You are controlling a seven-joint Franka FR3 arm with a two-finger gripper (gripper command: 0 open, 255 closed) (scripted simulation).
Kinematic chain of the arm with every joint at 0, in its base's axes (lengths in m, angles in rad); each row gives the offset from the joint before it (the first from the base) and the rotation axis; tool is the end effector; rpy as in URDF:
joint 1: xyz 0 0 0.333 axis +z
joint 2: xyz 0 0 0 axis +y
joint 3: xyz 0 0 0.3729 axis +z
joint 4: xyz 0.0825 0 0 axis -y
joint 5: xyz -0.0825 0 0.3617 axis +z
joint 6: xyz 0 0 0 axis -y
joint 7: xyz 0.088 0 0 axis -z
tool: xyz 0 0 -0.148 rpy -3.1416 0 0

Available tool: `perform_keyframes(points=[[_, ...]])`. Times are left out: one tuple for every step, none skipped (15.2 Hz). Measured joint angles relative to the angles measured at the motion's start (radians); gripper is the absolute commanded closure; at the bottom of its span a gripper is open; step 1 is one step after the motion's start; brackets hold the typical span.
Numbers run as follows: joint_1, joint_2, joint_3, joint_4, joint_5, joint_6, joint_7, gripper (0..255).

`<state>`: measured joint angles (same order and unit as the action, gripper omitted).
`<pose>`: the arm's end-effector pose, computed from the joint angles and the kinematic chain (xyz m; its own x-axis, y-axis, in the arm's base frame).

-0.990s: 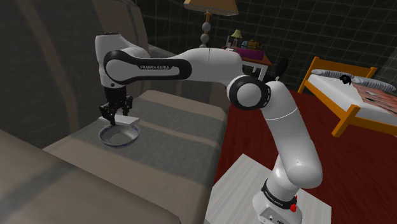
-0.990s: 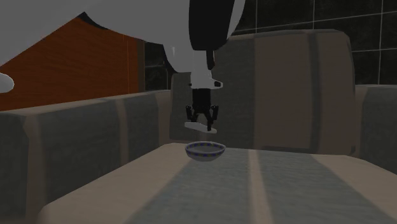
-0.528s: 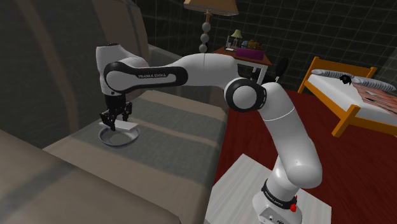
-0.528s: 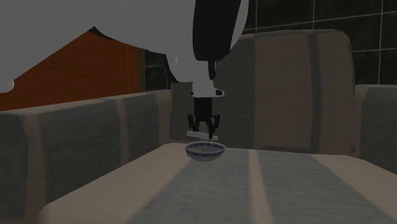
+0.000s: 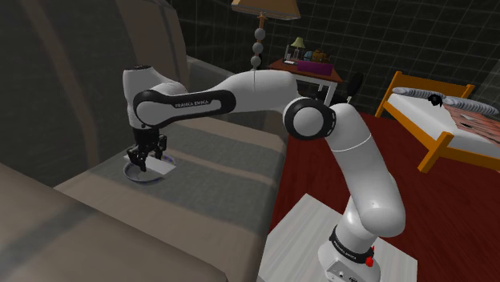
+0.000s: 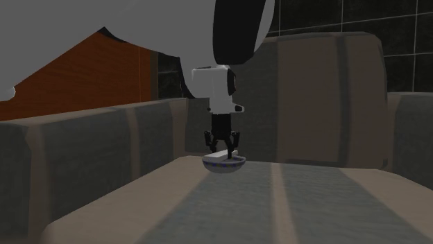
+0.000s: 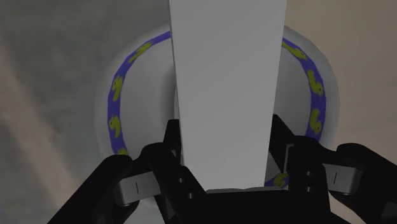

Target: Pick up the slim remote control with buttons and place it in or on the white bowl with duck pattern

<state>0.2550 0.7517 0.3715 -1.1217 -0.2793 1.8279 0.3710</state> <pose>0.6843 0.3465 0.3893 0.9727 0.2321 0.0053 0.2320 -0.9725 0.0187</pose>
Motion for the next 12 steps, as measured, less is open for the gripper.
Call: perform_keyframes(points=[[0.0, 0.0, 0.001, -0.001, 0.001, 0.001, -0.001, 255], [0.0, -0.001, 0.001, -0.004, 0.001, 0.004, 0.0, 255], [0.0, 0.002, 0.0, -0.002, 0.0, 0.003, 0.0, 255], [-0.001, 0.002, 0.0, -0.004, 0.0, 0.004, 0.0, 255], [-0.001, 0.001, 0.0, -0.005, 0.0, 0.004, 0.0, 0], [-0.001, 0.002, 0.0, -0.006, 0.0, 0.005, 0.0, 0], [-0.002, 0.002, -0.001, -0.007, 0.0, 0.005, 0.0, 0], [-0.002, 0.002, -0.001, -0.007, 0.0, 0.005, 0.0, 0], [-0.002, 0.001, -0.001, -0.008, 0.0, 0.005, 0.0, 0], [-0.002, 0.001, -0.001, -0.008, 0.0, 0.005, 0.0, 0], [-0.002, 0.002, -0.001, -0.007, 0.0, 0.005, 0.0, 0], [-0.001, -0.005, 0.0, -0.001, 0.001, -0.008, 0.0, 0]])
